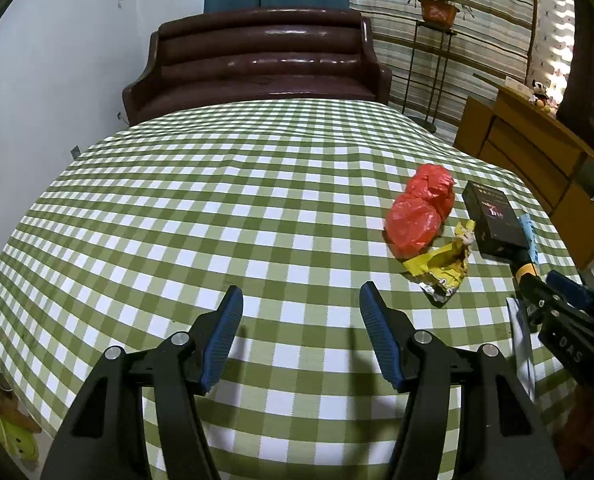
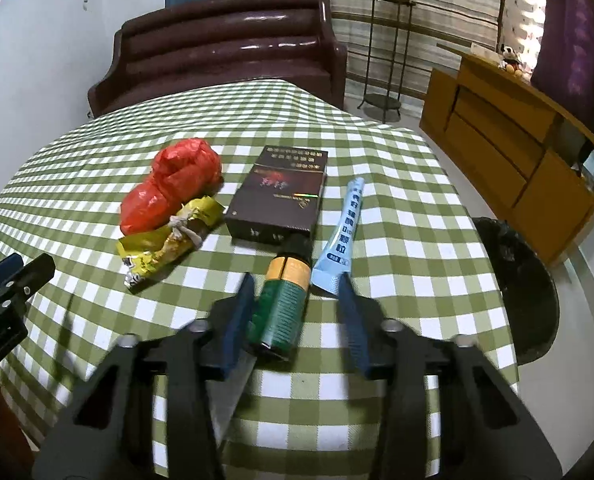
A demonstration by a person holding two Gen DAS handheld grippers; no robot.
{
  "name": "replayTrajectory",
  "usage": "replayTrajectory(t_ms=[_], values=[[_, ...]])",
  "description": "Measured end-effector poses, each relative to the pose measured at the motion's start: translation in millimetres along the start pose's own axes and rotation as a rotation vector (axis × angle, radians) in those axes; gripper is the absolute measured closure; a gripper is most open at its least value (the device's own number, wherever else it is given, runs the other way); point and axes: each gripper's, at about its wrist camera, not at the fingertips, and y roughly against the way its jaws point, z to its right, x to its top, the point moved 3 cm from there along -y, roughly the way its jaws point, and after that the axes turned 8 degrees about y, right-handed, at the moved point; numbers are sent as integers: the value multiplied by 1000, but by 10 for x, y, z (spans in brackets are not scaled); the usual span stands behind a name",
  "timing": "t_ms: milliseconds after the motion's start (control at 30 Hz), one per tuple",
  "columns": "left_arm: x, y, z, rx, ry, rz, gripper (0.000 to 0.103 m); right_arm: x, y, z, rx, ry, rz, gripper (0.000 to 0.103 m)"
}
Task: Collect trash
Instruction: 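Grasp the green spray can with orange cap with the right tool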
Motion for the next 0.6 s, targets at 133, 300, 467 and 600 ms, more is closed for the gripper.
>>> replayTrajectory(t_ms=[133, 300, 467, 600], values=[[-26, -14, 78, -16, -7, -10, 43, -31, -10, 26, 5, 0, -8, 80], [-48, 0, 206, -34, -24, -12, 43, -41, -8, 38, 10, 1, -5, 80], [-72, 23, 354, -51, -44, -12, 43, -75, 80, 76, 19, -2, 16, 80], [-102, 40, 487, -67, -61, -17, 43, -126, 174, 156, 13, -7, 30, 80]])
